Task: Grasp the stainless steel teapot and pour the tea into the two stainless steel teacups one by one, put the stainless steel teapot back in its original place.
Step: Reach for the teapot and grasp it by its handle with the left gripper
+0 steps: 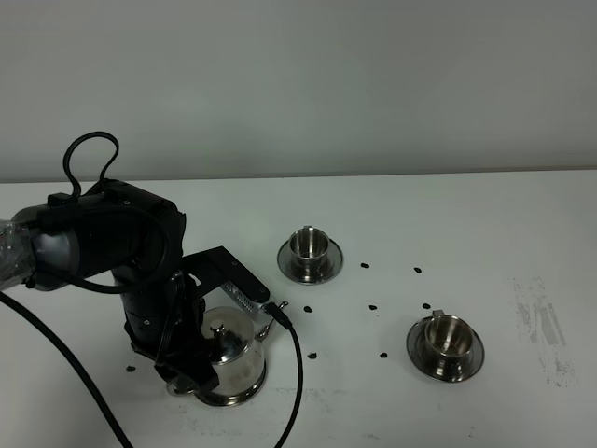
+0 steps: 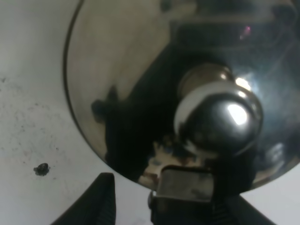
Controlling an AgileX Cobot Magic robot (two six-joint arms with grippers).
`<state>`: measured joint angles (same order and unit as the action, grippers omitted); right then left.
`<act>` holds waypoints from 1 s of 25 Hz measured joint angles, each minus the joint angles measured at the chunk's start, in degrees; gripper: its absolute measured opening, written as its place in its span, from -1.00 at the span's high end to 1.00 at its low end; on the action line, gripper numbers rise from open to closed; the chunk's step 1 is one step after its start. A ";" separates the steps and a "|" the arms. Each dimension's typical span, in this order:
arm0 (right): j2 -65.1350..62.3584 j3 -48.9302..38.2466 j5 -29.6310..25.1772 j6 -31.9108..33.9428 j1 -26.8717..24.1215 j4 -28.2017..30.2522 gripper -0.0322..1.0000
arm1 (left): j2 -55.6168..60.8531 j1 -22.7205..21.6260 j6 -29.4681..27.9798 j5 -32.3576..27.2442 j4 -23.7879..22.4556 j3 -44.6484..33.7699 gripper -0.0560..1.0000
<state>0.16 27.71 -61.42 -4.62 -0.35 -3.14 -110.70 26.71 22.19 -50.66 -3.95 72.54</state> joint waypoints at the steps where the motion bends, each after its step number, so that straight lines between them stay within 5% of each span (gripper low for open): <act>1: 0.00 0.00 0.00 0.00 0.00 0.00 -0.15 | 0.00 0.00 0.00 0.07 0.00 0.00 -0.02; 25: 0.00 0.00 0.00 0.00 0.00 0.00 -0.15 | 0.00 1.12 0.00 0.54 1.46 0.00 0.01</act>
<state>0.16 27.71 -61.42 -4.62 -0.35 -3.14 -110.70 27.83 22.19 -50.12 -2.49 72.54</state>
